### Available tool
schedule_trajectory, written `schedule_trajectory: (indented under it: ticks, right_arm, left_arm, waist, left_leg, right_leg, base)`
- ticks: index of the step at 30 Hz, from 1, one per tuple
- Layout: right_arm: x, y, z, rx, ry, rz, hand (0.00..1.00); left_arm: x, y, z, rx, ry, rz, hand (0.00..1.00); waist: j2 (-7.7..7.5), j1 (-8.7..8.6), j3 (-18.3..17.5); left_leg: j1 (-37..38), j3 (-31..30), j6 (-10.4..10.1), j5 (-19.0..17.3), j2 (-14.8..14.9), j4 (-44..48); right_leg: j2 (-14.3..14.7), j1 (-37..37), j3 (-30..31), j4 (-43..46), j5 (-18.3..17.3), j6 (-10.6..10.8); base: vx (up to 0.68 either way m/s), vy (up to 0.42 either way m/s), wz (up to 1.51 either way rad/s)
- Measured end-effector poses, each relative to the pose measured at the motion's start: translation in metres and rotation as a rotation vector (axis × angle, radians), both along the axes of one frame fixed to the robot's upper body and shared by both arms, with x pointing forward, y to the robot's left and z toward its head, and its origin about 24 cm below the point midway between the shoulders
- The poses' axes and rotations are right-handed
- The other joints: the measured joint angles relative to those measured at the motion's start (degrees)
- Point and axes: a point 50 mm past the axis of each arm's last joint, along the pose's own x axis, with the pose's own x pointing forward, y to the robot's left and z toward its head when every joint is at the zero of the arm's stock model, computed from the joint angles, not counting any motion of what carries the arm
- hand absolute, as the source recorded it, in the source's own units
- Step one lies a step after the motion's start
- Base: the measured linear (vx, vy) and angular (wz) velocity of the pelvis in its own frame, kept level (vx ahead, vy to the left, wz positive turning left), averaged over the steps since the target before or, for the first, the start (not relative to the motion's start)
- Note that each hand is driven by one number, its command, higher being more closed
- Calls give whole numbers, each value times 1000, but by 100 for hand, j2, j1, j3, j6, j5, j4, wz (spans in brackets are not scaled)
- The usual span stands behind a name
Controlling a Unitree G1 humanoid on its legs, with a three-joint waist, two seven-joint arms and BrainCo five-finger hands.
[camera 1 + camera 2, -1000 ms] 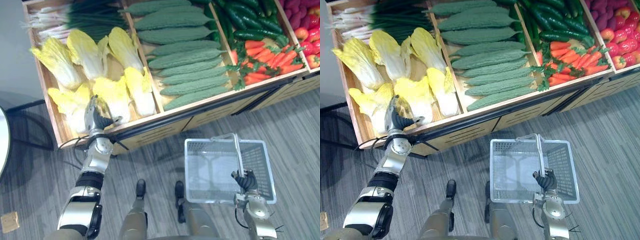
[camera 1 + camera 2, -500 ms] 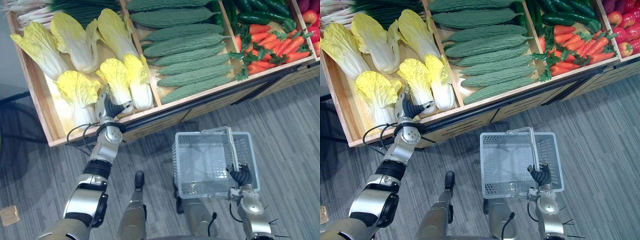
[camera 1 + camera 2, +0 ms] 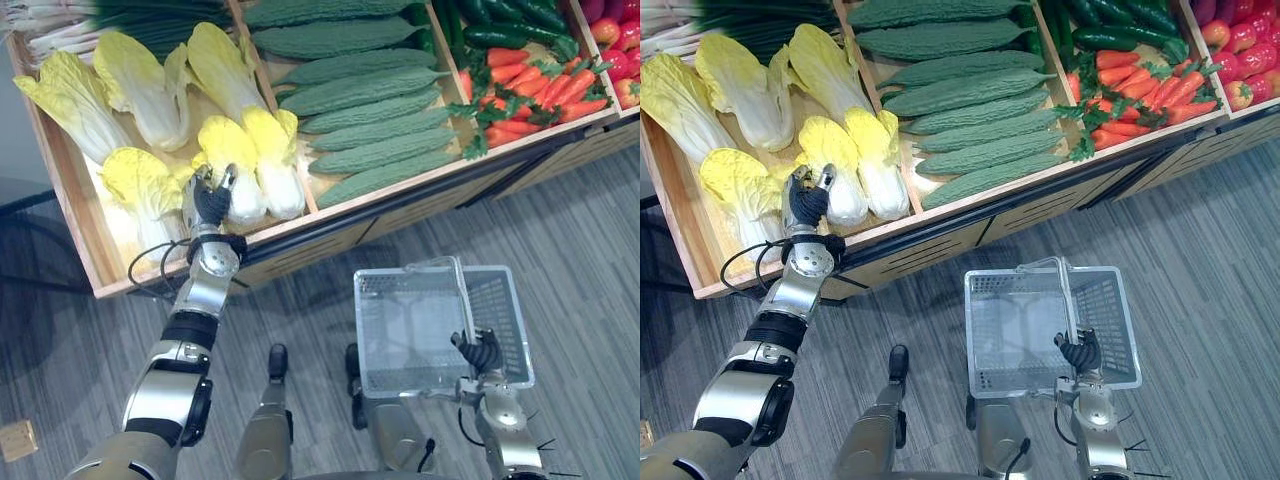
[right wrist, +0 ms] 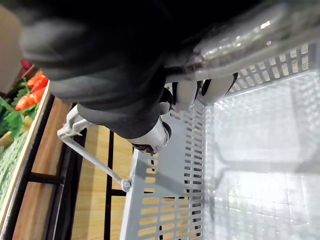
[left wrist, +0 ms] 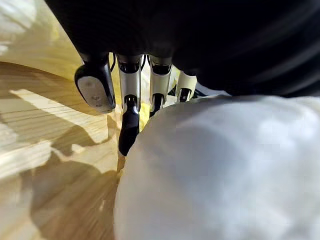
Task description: Pick vegetable in the basket
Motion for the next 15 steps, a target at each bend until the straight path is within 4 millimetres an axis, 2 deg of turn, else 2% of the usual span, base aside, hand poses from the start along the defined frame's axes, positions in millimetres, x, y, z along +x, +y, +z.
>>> schedule_trajectory:
  ticks: [7, 15]
  right_arm:
    - [-1, 1, -2, 5, 10, -1, 100]
    - [-8, 2, -10, 6, 46, -2, 100]
  left_arm:
    - [-11, 3, 10, -37, -89, -3, 100]
    - [-38, -11, 8, -90, -195, -36, 100]
  waist:
    - [2, -72, -2]
    - [37, -93, -49]
  left_leg:
    - [175, -12, 1, -5, 3, -4]
    - [367, -40, 12, -28, 3, -6]
  right_leg:
    - [2, 284, -16, -207, 89, 6]
    - [7, 576, -43, -399, 146, 28]
  base:
    - [10, -5, 1]
    - [5, -3, 2]
